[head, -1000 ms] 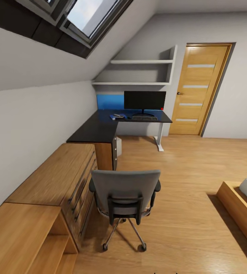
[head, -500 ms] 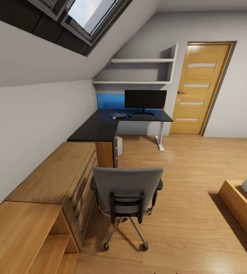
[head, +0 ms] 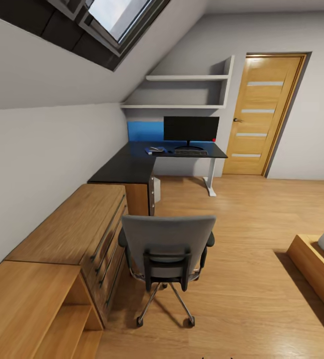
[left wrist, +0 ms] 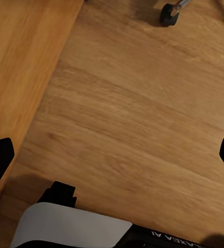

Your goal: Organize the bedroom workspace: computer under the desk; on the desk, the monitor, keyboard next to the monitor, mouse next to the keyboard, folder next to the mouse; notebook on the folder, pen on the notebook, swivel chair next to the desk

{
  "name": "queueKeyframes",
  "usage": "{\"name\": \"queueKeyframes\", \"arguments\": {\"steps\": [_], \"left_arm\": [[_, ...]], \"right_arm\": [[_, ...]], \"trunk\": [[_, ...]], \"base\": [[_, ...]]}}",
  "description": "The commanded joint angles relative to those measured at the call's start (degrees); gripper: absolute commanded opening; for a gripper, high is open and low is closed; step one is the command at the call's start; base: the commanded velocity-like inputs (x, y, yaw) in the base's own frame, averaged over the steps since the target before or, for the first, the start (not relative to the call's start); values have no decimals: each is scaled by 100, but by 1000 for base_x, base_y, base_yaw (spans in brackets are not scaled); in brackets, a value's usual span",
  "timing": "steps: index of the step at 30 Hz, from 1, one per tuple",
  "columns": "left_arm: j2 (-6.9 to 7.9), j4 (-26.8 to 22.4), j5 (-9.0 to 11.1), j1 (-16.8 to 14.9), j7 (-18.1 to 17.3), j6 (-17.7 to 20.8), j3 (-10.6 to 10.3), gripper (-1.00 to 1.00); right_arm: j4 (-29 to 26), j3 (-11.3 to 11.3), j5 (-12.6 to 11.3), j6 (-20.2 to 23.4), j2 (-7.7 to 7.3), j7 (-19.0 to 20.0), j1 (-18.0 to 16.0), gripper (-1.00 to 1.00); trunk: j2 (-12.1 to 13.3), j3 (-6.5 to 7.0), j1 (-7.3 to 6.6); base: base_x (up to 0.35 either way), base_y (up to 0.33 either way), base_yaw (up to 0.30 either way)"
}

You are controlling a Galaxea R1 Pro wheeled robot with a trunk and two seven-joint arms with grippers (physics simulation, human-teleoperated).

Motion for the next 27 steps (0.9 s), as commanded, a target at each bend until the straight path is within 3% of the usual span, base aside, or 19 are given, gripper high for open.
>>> {"name": "queueKeyframes", "arguments": {"steps": [1, 27], "left_arm": [[2, -2, 21, -3, 38, -17, -49, 100], [-2, -2, 7, -3, 38, -9, -54, 100]], "right_arm": [[0, 44, -5, -7, 0, -54, -5, 100], [0, 21, -3, -50, -22, -55, -5, 100]], "trunk": [[-45, -24, 23], [-1088, -491, 594]], "base": [[0, 0, 0], [0, 0, 0]]}}
